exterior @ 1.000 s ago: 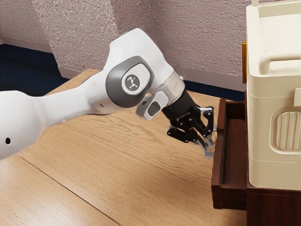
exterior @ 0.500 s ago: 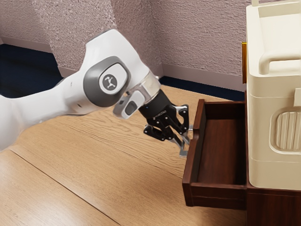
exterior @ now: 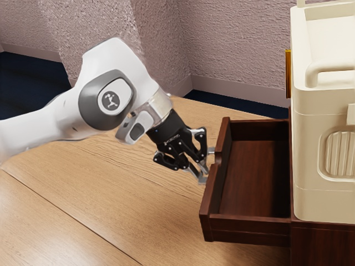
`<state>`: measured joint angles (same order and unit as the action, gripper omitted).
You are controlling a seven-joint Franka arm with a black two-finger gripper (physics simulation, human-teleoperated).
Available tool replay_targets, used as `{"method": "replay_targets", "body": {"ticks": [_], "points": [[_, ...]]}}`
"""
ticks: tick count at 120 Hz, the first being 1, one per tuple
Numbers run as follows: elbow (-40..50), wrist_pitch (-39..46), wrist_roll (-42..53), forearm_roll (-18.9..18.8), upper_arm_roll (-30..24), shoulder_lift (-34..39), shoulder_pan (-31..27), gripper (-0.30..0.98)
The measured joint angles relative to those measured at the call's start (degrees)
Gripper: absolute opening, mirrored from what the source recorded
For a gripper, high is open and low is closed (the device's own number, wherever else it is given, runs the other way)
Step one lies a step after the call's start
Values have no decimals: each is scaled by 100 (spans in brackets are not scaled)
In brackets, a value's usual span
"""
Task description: Pull the drawer handle with one arm to open the drawer
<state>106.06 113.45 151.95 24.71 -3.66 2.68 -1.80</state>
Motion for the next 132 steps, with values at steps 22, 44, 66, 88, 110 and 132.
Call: {"method": "replay_targets", "body": {"ticks": [22, 44, 66, 88, 110, 132], "points": [[119, -54, 10, 9, 642, 120, 272, 3], [280, -65, 52, 62, 882, 285, 475, -3], [289, -74, 82, 56, 890, 293, 575, -3], [286, -99, 74, -12, 889, 307, 631, 2], [285, -141, 60, -64, 961, 507, 636, 18], [-377, -609, -273, -894, 1008, 827, 679, 26]]}}
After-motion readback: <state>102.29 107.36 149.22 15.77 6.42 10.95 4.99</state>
